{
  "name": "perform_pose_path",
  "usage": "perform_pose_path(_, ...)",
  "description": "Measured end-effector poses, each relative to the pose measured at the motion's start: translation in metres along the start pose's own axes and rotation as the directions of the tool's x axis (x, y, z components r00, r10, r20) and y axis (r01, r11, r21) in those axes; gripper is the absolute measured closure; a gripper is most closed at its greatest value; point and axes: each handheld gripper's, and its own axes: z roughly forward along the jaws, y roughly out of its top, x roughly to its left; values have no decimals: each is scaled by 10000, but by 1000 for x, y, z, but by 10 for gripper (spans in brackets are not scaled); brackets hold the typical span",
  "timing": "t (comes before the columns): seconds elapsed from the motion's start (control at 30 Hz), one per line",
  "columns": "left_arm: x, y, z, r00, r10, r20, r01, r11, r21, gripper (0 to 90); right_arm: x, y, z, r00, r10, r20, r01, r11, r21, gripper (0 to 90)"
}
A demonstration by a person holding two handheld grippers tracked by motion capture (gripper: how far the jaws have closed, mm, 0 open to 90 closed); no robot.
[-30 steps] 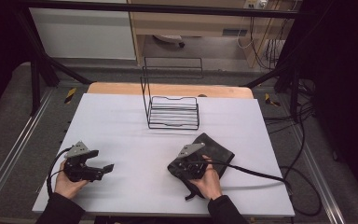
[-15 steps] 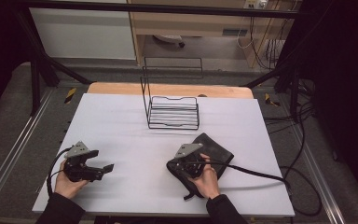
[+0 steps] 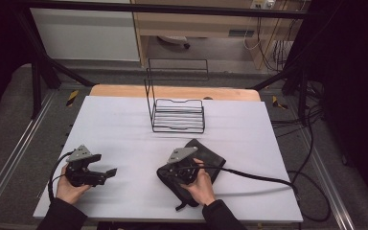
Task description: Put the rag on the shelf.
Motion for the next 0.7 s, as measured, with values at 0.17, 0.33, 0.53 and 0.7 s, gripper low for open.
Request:
perform_pose_path(0.17,0,0,0,10000,-51,-3,51,10000,9,85,9,7,9,9988,0,-488,-5,9999,-105,828)
perform_pose_path(0.33,-1,1,0,10000,-29,5,29,10000,40,87,20,10,16,9959,-181,-892,179,9998,-28,823)
perform_pose_path(0.53,-2,2,0,10000,-71,23,71,9999,105,88,20,3,28,9946,93,-1035,-65,9996,270,763)
perform_pose_path(0.7,-6,4,0,10000,-44,65,43,9999,141,91,20,8,20,9947,193,-1013,-207,9997,-129,575)
